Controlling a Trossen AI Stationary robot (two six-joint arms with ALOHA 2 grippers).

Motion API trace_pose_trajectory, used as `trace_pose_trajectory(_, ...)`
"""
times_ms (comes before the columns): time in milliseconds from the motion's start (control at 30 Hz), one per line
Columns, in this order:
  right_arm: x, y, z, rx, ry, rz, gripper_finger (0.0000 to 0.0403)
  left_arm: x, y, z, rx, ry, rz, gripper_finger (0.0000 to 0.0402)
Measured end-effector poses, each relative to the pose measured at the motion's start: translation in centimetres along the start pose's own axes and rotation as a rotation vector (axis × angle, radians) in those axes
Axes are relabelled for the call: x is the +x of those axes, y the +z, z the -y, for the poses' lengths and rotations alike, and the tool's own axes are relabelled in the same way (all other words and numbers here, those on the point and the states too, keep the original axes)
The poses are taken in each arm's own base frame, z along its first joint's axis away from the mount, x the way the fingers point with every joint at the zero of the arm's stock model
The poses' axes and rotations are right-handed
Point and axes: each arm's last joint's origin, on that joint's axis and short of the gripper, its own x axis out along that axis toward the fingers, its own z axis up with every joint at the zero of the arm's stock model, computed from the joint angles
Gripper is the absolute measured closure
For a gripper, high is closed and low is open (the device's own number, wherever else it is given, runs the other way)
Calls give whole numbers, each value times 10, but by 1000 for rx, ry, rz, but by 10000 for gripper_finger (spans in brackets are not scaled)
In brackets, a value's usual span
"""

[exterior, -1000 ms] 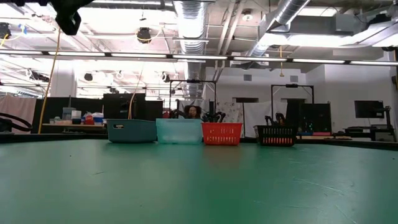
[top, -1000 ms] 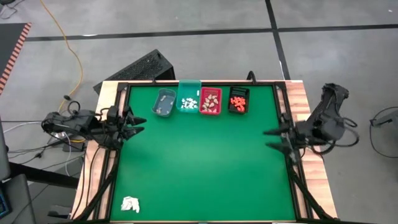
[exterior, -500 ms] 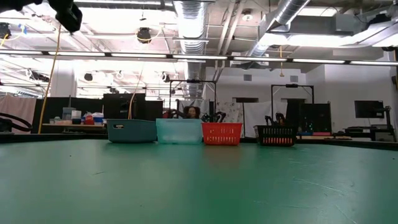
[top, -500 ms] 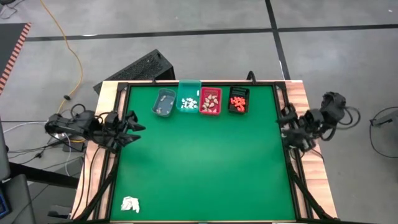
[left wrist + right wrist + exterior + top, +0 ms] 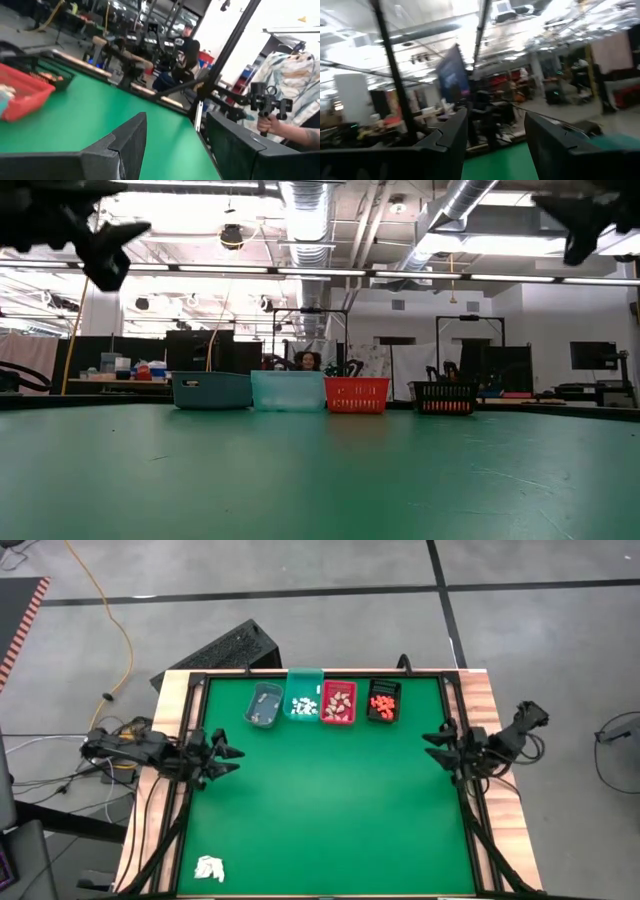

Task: Sort Halloween decoration
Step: Return to Home Position

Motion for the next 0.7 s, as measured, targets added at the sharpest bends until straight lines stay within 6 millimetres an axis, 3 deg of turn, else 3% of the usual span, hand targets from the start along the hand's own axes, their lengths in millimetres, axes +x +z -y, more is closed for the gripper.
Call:
trace_pose_trajectory(200,-1,-24,4,-48,-38,-50,211,2,-27,-11,-21,11,-43,207)
trace_pose_trajectory(700,1,-39,14,-231,-125,-166,211,1,-32,-14,157,137,-65,207)
